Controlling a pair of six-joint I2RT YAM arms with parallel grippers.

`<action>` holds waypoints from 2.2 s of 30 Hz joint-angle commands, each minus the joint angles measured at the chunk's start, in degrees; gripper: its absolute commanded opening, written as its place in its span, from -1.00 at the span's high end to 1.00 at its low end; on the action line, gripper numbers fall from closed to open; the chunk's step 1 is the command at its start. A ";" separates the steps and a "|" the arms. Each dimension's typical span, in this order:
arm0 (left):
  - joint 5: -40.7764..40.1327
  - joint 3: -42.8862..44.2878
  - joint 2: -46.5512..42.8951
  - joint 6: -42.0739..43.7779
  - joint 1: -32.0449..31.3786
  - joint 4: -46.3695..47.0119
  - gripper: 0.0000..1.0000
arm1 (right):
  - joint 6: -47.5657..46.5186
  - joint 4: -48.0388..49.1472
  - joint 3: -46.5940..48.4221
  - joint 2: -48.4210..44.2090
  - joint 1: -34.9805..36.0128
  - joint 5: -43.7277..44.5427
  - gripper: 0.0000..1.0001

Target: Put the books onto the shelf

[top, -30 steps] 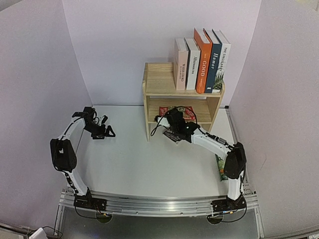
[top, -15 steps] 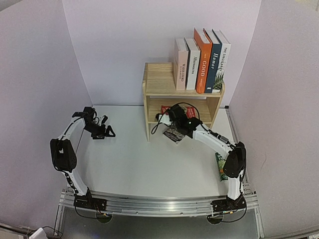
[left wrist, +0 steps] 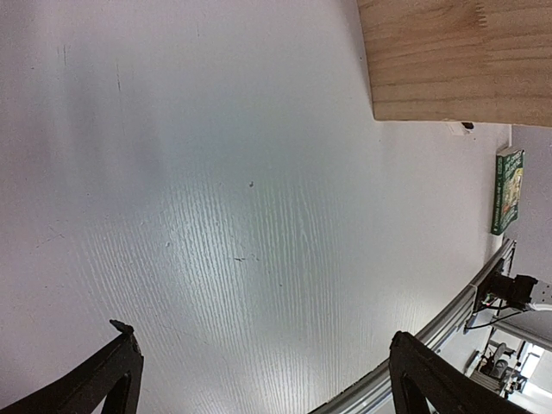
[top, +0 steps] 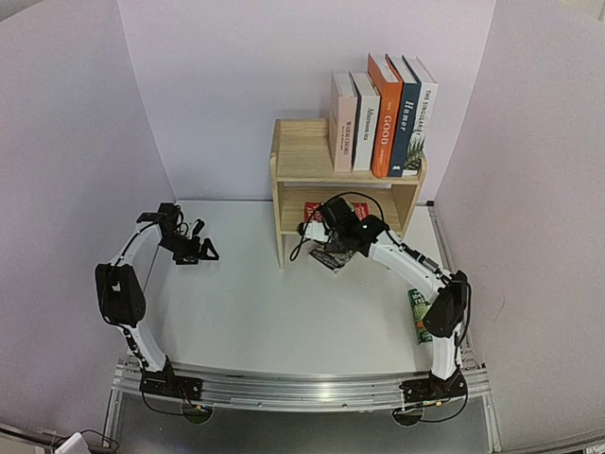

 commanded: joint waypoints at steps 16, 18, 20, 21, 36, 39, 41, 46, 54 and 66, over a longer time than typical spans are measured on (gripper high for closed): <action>0.75 0.14 -0.14 0.69 -0.09 0.01 -0.97 | 6.10 -4.83 0.82 -3.69 -1.85 -5.10 0.00; 0.67 0.06 -0.18 0.71 -0.06 0.05 -0.97 | 5.89 -4.83 1.27 -3.15 -1.89 -5.17 0.02; 0.57 -0.06 -0.24 0.70 -0.07 0.08 -0.97 | 5.88 -4.83 1.78 -2.26 -2.16 -4.97 0.06; 0.53 -0.10 -0.25 0.70 -0.09 0.10 -0.97 | 5.91 -4.83 2.07 -1.85 -2.36 -4.91 0.09; 0.12 -0.34 -0.19 0.69 -0.11 0.28 -0.97 | 4.98 -4.78 6.59 2.47 -3.42 -4.55 0.33; 0.17 -0.46 -0.16 0.69 -0.03 0.35 -0.97 | 3.95 -4.75 6.58 2.75 -3.58 -3.69 0.35; 0.19 -0.51 -0.16 0.69 -0.08 0.37 -0.97 | 2.99 -4.75 6.59 2.98 -3.68 -2.53 0.37; 0.15 -0.40 -0.01 0.60 -0.08 0.33 -0.96 | 2.35 -4.75 6.80 3.17 -3.96 -2.37 0.38; 0.13 -0.34 -0.06 0.58 -0.03 0.28 -0.96 | 2.34 -4.54 7.32 3.51 -4.06 -2.09 0.40; -0.20 -0.13 -0.24 0.45 -0.06 0.25 -0.96 | 1.76 -3.69 8.26 4.07 -4.50 -1.55 0.40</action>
